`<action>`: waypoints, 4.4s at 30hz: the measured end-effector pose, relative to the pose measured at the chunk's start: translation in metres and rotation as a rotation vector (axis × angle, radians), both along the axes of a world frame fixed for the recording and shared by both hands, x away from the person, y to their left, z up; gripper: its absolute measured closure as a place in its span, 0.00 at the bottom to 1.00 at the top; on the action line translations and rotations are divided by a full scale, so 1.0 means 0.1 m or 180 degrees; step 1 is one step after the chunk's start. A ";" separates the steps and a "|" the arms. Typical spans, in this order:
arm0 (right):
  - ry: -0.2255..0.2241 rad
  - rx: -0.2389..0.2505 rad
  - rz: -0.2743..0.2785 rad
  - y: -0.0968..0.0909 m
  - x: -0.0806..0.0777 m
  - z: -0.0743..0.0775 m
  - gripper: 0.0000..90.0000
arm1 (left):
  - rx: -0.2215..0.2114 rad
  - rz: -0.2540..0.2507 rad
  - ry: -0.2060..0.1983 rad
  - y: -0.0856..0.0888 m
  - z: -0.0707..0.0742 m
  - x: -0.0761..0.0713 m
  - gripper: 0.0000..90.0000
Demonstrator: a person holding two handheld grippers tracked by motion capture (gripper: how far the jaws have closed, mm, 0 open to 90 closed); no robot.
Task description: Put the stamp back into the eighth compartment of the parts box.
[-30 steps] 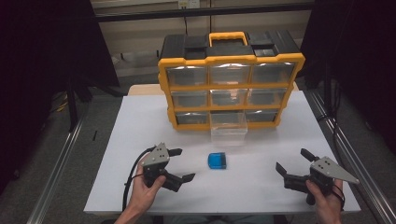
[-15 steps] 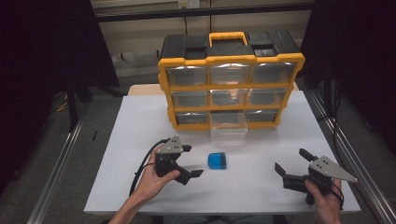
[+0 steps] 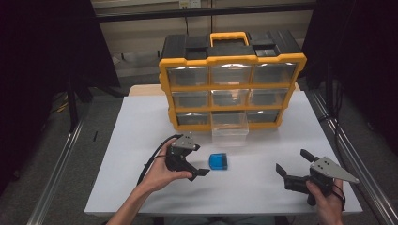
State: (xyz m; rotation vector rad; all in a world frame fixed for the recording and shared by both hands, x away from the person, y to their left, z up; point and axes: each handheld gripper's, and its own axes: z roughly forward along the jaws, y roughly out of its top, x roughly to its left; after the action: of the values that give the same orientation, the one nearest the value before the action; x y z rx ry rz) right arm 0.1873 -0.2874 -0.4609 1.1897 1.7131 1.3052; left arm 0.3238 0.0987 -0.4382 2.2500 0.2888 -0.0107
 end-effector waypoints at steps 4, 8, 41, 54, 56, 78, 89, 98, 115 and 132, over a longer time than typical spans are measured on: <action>0.0000 0.0000 0.0010 0.00 -0.01 0.00 0.00 | 0.0097 -0.0030 0.0011 -0.04 -0.05 0.03 0.06; 0.0000 0.0000 0.0012 0.00 -0.01 0.00 0.00 | 0.0280 -0.0204 0.0031 -0.13 -0.04 0.06 0.06; 0.0008 -0.0038 0.0051 0.01 -0.01 -0.01 0.00 | 0.0935 -0.0529 0.0067 -0.51 -0.10 0.28 0.13; 0.0009 -0.0032 0.0065 0.01 -0.01 -0.01 0.00 | 0.0896 -0.0658 0.0177 -0.58 -0.16 0.36 0.23; 0.0005 -0.0032 0.0057 0.01 -0.01 -0.01 0.00 | 0.0917 -0.0634 0.0183 -0.58 -0.17 0.36 0.24; 0.0019 -0.0027 0.0042 0.00 -0.02 -0.01 0.00 | 0.0967 -0.0691 0.0007 -0.71 -0.27 0.35 0.41; 0.0020 -0.0025 0.0036 0.00 -0.02 -0.01 0.00 | 0.0930 -0.0744 0.0075 -0.68 -0.26 0.38 0.47; 0.0012 -0.0017 0.0037 -0.01 -0.03 -0.01 0.00 | 0.0841 -0.0592 0.0049 -0.67 -0.24 0.35 0.47; 0.0007 -0.0019 0.0045 -0.01 -0.03 -0.01 0.00 | 0.0584 -0.0587 0.0099 -0.53 -0.05 0.32 0.47; 0.0004 -0.0022 0.0034 -0.01 -0.02 -0.01 0.00 | 0.0176 -0.0444 -0.0205 -0.39 0.17 0.25 0.47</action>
State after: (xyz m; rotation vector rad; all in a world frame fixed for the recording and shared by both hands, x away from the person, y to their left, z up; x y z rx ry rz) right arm 0.1852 -0.2881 -0.4616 1.1793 1.7259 1.3042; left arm 0.3484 0.0595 -0.4208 2.3164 0.0983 -0.0042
